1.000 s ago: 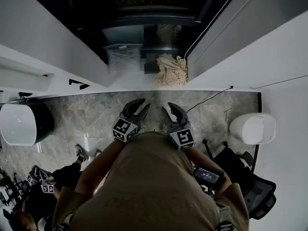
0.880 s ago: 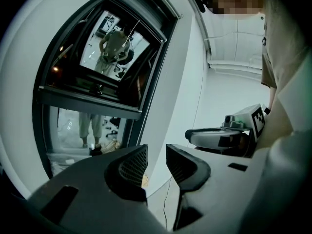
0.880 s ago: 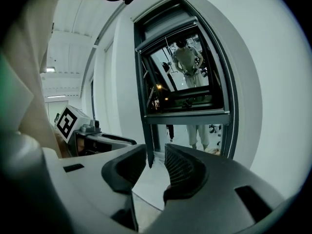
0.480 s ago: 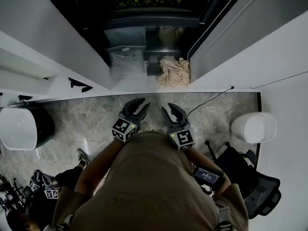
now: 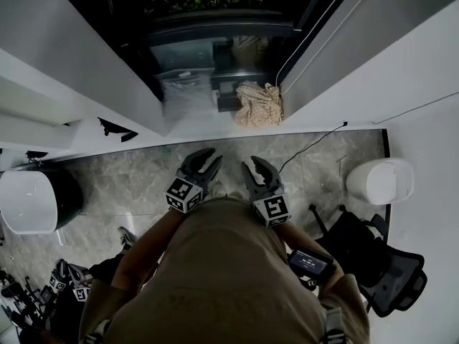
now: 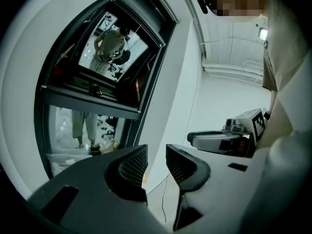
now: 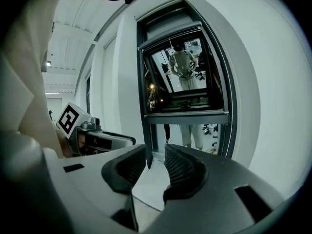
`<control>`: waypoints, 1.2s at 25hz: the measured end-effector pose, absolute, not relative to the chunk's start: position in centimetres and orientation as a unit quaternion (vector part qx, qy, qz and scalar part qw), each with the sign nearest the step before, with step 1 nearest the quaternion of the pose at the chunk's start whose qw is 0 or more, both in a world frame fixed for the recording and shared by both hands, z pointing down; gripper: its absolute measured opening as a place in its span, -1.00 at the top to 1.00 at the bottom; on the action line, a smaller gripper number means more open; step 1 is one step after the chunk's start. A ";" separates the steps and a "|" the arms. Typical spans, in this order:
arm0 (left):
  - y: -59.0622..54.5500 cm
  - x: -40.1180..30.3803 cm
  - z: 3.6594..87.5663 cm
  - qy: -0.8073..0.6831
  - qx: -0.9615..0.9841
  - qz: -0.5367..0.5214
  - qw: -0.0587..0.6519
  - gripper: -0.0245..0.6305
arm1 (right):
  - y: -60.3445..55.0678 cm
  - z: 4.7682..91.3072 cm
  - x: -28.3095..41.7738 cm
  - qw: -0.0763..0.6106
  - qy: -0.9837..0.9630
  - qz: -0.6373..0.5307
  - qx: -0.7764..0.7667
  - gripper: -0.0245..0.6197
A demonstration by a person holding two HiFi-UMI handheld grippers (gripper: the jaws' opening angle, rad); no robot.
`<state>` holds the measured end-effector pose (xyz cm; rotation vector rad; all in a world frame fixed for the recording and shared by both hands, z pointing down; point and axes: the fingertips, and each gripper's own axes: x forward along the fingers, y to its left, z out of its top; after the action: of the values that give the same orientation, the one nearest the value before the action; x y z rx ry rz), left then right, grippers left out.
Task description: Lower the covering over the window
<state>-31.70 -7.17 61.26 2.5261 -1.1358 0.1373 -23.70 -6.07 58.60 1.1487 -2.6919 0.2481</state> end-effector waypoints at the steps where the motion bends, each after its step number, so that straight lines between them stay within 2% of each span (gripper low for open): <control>1: -7.0 -31.7 61.3 -0.401 0.896 0.048 0.184 0.53 | -5.9 58.6 -23.8 0.103 -0.912 0.084 0.389 0.60; 15: -4.5 -29.2 62.8 -0.369 0.905 0.046 0.208 0.53 | -3.3 59.8 -22.5 0.122 -0.902 0.093 0.404 0.60; 30: -2.6 -26.5 63.9 -0.336 0.916 0.049 0.216 0.54 | -1.2 60.1 -20.4 0.113 -0.891 0.097 0.428 0.60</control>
<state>-26.53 -2.64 63.87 2.5381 -0.9312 0.1362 -20.40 -1.18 60.08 1.2558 -2.6150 0.2848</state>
